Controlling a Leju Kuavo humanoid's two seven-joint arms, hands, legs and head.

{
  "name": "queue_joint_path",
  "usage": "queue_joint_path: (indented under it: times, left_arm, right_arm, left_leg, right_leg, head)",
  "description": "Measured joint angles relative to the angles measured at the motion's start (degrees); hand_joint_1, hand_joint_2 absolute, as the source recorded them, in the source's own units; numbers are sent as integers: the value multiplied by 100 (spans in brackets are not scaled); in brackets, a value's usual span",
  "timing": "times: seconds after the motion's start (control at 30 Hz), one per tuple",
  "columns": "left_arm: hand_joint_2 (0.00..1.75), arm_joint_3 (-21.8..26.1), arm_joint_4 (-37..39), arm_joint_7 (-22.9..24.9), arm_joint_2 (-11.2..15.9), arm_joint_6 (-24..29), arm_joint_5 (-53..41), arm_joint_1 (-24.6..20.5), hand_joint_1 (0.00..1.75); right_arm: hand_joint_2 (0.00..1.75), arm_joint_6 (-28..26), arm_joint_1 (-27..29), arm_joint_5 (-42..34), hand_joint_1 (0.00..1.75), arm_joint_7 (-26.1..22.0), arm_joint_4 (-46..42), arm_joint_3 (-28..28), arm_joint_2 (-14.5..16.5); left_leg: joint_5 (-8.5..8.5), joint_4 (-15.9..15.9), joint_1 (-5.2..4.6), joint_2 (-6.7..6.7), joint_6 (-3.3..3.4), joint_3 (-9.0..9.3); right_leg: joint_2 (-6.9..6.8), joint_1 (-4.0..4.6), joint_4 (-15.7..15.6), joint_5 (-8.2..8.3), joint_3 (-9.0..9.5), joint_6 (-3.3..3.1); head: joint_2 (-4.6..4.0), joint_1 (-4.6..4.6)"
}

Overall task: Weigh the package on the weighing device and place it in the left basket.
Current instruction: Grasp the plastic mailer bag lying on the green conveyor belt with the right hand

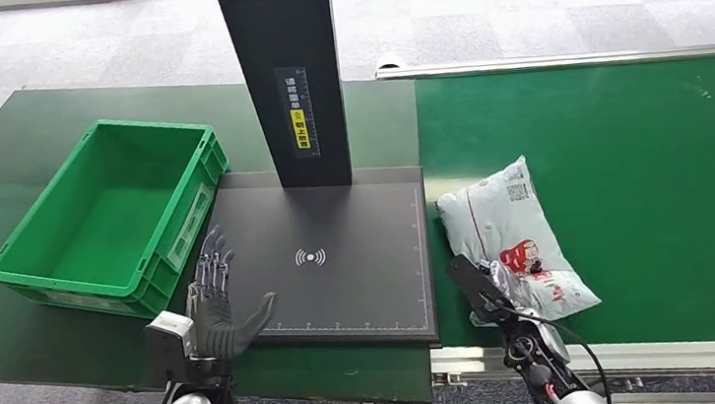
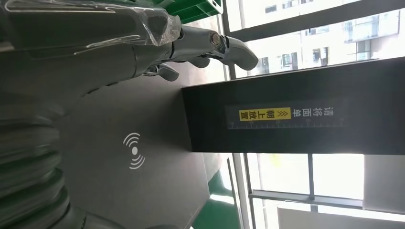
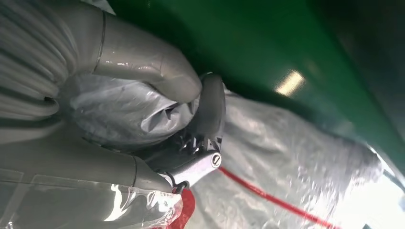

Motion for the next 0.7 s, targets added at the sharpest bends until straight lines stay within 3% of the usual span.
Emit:
queue_joint_path:
  times: [0.17, 0.43, 0.7]
  left_arm:
    - [175, 39, -121, 9, 6, 85, -69, 107, 0]
    - [175, 143, -320, -91, -5, 182, -244, 185, 0]
    - [175, 226, -453, -207, -11, 225, -343, 140, 0]
  right_arm:
    - [175, -417, 427, -368, 175, -134, -823, 17, 15]
    - [175, -778, 1099, -642, 175, -174, -3360, 234, -223]
    - [175, -384, 969, -828, 175, -216, -5092, 594, -394]
  left_leg:
    - [1, 0, 0, -3, 0, -27]
    - [1, 1, -2, -3, 0, -56]
    - [2, 0, 0, 0, 0, -62]
  right_leg:
    - [-2, 0, 1, 0, -23, 0]
    - [-2, -3, 1, 0, -51, 1]
    - [0, 0, 3, 2, -60, -1]
  head:
    - [-1, 0]
    - [0, 1]
    - [0, -1]
